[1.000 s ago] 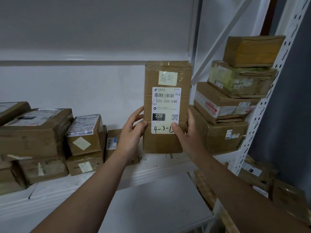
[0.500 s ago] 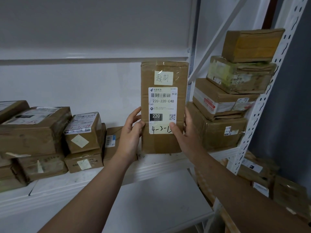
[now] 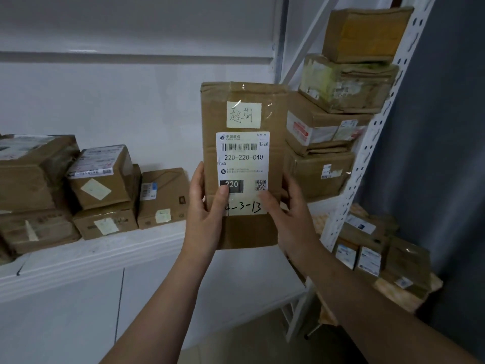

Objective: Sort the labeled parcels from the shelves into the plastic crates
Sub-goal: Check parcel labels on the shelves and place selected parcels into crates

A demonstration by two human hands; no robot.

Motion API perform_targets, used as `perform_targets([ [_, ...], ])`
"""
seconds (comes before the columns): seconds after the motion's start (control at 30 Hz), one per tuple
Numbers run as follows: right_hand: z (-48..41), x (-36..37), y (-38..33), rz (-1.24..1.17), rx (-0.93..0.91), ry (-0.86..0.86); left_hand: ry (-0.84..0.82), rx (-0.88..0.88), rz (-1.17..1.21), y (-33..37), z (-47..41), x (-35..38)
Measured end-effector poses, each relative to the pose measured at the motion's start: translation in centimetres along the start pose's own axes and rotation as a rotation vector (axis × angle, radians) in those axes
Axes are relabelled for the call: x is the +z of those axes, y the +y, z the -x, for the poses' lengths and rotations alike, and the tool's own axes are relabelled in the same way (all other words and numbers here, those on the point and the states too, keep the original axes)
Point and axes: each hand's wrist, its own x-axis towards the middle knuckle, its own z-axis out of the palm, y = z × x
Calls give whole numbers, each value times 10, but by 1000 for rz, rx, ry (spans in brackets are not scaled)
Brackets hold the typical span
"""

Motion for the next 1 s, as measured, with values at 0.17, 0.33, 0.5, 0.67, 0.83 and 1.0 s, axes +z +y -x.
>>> perform_targets([
  [0.17, 44, -8, -6, 4, 65, 19, -68, -35, -17, -5, 31, -11],
  [0.33, 105, -4, 8, 5, 165, 19, -170, -145, -52, -20, 70, -32],
  [0.5, 183, 3, 31, 8, 342, 199, -312, -268, -103, -36, 113, -43],
  [0.67, 256, -6, 38, -113, 448, 475, -458, -439, -69, -48, 162, -24],
  [0.83, 317, -30, 39, -69, 530, 667, -628, -510, -94, -54, 211, 6],
  [1.0, 373, -56, 34, -4, 576, 820, -769, -581, -83, -58, 261, 43],
])
